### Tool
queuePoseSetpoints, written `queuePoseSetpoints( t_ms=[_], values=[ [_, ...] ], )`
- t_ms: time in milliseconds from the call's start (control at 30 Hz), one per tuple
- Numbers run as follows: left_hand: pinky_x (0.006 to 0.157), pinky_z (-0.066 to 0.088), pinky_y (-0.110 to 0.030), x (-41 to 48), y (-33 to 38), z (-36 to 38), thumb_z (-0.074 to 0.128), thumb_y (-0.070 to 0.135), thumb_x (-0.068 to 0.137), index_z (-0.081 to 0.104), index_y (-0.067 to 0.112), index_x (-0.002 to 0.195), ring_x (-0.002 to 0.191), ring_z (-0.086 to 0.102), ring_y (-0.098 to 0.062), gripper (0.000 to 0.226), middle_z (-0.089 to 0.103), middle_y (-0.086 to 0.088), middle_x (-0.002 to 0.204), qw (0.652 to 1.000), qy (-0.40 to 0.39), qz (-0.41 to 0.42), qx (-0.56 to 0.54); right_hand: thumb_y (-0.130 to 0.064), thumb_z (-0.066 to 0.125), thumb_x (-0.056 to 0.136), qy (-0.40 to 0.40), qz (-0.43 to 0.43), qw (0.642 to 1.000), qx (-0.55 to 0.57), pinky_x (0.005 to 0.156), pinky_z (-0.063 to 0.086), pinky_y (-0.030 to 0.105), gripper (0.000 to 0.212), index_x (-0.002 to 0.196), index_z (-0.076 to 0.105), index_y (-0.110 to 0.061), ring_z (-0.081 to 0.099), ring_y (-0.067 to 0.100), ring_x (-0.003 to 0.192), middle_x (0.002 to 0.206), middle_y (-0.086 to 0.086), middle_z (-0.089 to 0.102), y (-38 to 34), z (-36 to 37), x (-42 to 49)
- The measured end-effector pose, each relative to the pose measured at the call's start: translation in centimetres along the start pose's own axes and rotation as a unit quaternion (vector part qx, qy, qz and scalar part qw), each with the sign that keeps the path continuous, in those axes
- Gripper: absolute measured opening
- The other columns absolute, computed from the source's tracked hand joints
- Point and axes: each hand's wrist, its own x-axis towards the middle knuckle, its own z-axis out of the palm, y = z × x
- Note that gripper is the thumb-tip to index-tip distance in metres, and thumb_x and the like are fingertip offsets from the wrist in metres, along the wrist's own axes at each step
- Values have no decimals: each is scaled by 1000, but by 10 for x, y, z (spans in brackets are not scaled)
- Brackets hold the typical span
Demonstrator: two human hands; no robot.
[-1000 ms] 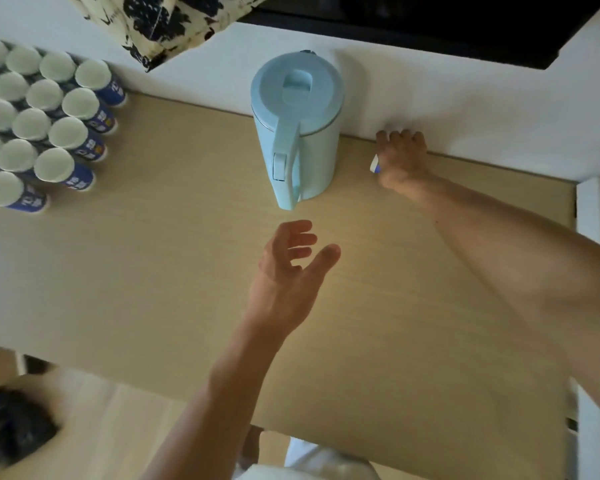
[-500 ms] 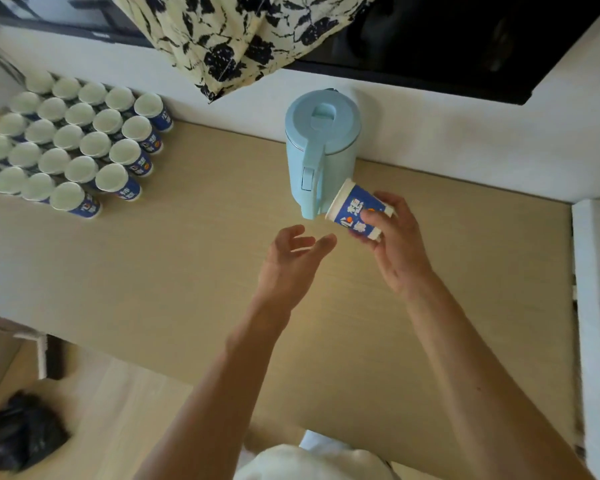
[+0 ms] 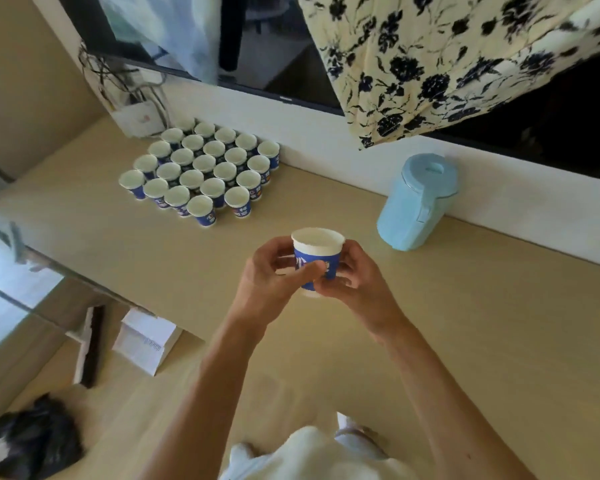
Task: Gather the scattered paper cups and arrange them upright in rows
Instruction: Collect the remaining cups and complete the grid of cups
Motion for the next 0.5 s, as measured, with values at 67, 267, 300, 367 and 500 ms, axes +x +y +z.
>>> queuePoseSetpoints(
  t_ms=[67,267,300,367,500],
  values=[
    [85,60,-35,-11,-4,-40,83,34,68,69,25,114,104,70,-11,49,76,6,108,1000,13,4,8,-35,83,64,-11,0,1000,-22,101,55,47,72,129,57,-18,68,18,113,122,1,71,-2,39,-3],
    [74,58,-19,-32,-27,-137,89,18,73,67,23,116,95,70,1,48,74,9,107,1000,25,12,14,-39,82,72,-20,-4,999,-36,99,51,54,68,133,57,-24,67,18,115,124,-4,71,7,142,-5],
    [74,58,-18,-34,-30,-148,89,17,73,67,23,115,94,70,1,48,74,10,107,1000,22,6,13,-38,82,72,-19,-1,999,-34,99,51,54,67,132,58,-24,68,18,114,124,-4,72,9,154,-4],
    [77,60,-22,-34,-37,-170,88,17,74,67,24,116,96,70,-1,47,74,10,107,1000,11,-2,7,-37,84,70,-15,3,999,-31,97,52,54,66,130,59,-25,68,20,113,122,-4,72,15,175,0],
    [89,59,-32,-17,-52,-197,85,19,80,64,22,123,106,70,-13,48,73,4,115,999,-3,-32,-3,-40,84,65,4,25,999,-24,91,55,44,66,126,63,-25,70,21,110,118,-2,74,30,200,27]
  ],
)
